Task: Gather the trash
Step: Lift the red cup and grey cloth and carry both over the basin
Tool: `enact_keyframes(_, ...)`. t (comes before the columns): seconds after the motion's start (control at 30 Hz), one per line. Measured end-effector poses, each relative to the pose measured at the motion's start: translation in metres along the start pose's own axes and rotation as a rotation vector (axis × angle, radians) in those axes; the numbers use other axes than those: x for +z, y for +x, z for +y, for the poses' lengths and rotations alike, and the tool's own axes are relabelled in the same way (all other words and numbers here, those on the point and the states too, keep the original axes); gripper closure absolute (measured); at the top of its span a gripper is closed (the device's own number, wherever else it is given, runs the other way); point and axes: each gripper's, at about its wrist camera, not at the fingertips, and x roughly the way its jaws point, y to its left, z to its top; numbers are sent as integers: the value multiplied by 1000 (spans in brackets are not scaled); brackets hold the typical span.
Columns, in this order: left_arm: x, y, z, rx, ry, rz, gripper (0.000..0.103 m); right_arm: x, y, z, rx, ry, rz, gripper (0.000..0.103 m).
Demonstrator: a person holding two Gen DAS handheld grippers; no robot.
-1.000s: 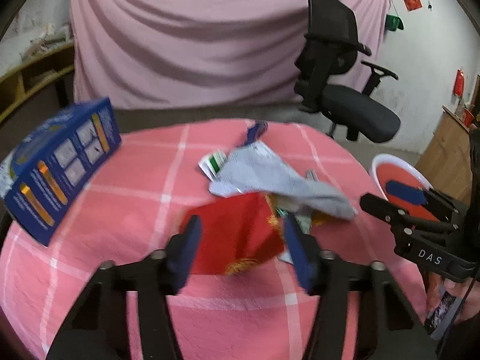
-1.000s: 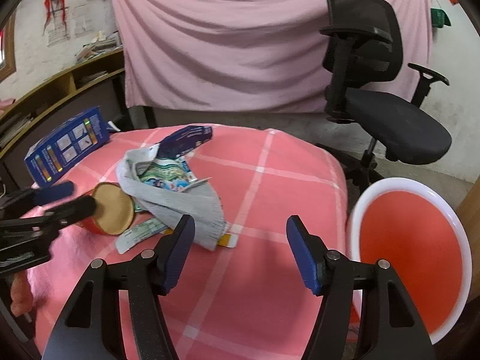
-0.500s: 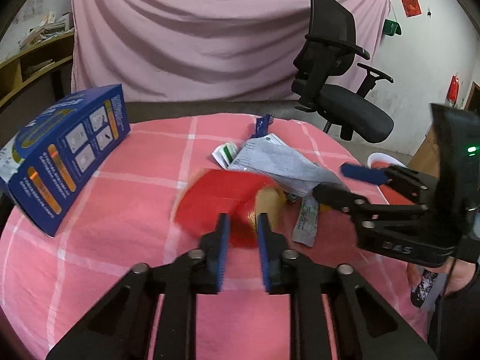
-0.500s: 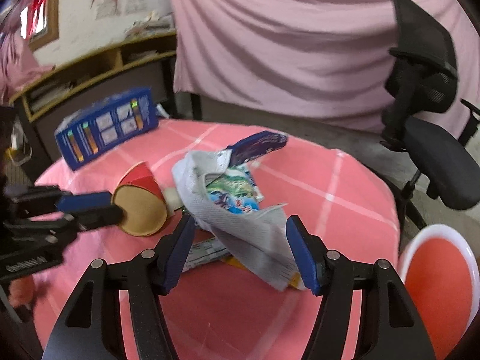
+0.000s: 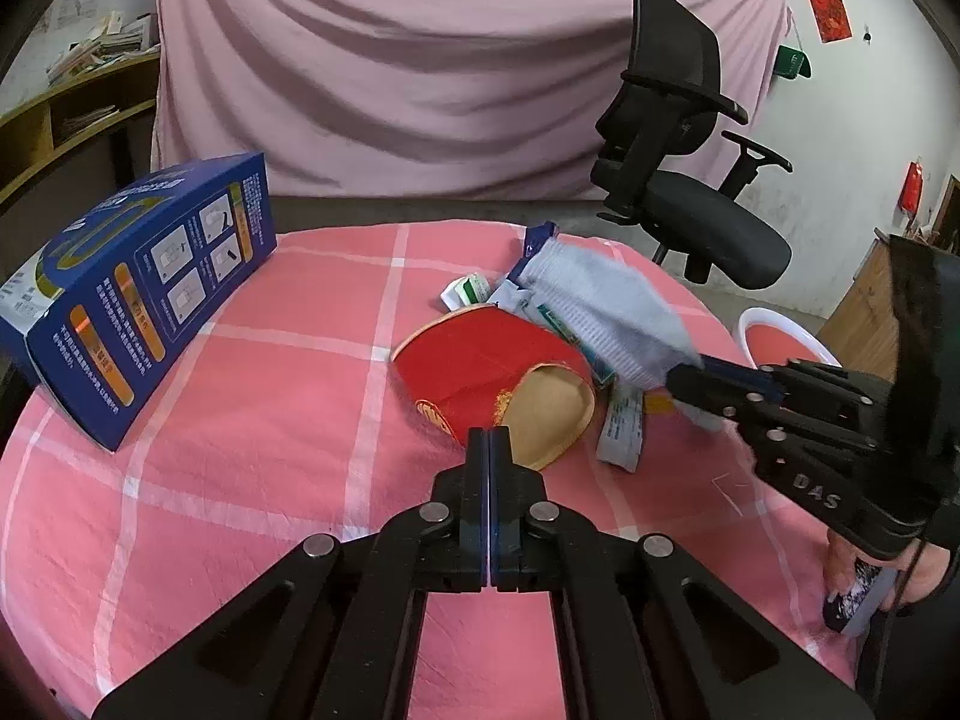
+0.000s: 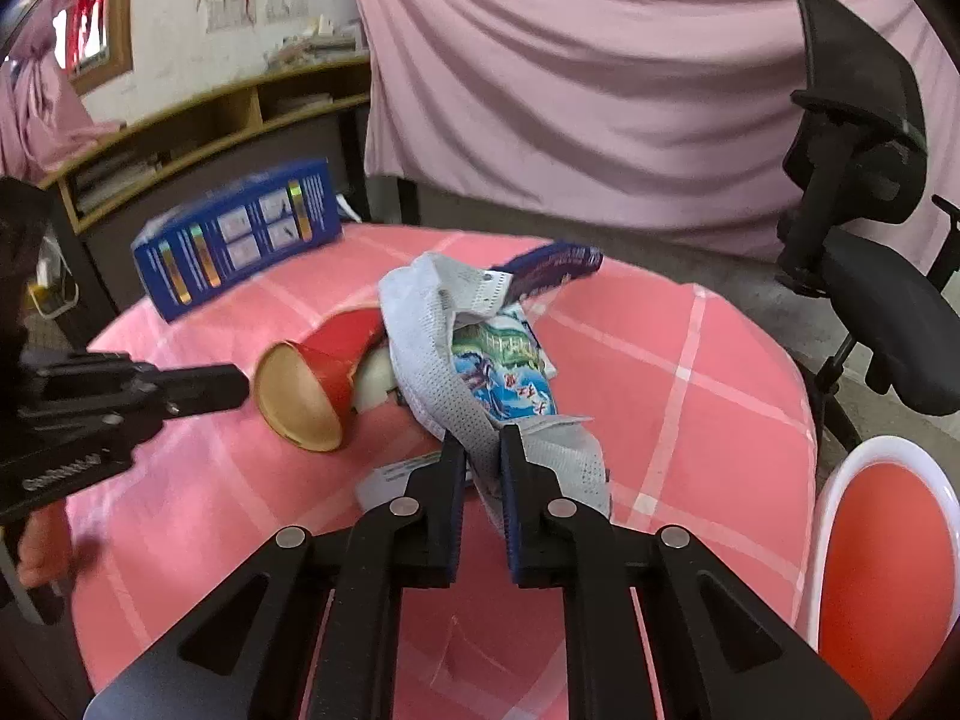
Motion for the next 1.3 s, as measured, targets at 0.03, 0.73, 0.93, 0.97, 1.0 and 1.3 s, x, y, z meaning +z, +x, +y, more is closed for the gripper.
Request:
enact_keyframes(0.03, -1, -1, 0, -6, 0, -2, 103, -1, -3, 0, -3, 3, -14, 95)
enact_keyframes(0.73, 9, 26, 3, -36, -148, 72, 65, -6, -17, -27, -42, 126, -79, 95)
enact_keyframes(0.93, 10, 31, 11, -35, -198, 97, 97, -7, -17, -27, -38, 121, -75, 95)
enact_keyframes(0.97, 10, 31, 12, -34, -205, 96, 98, -7, -17, -26, -38, 119, -74, 95)
enact_keyframes(1.0, 10, 31, 13, -32, -209, 97, 100, -7, -17, -26, -37, 118, -74, 95)
enact_keyframes(1.3, 11, 23, 13, -25, -215, 64, 103, -8, -20, -23, -49, 105, -86, 95)
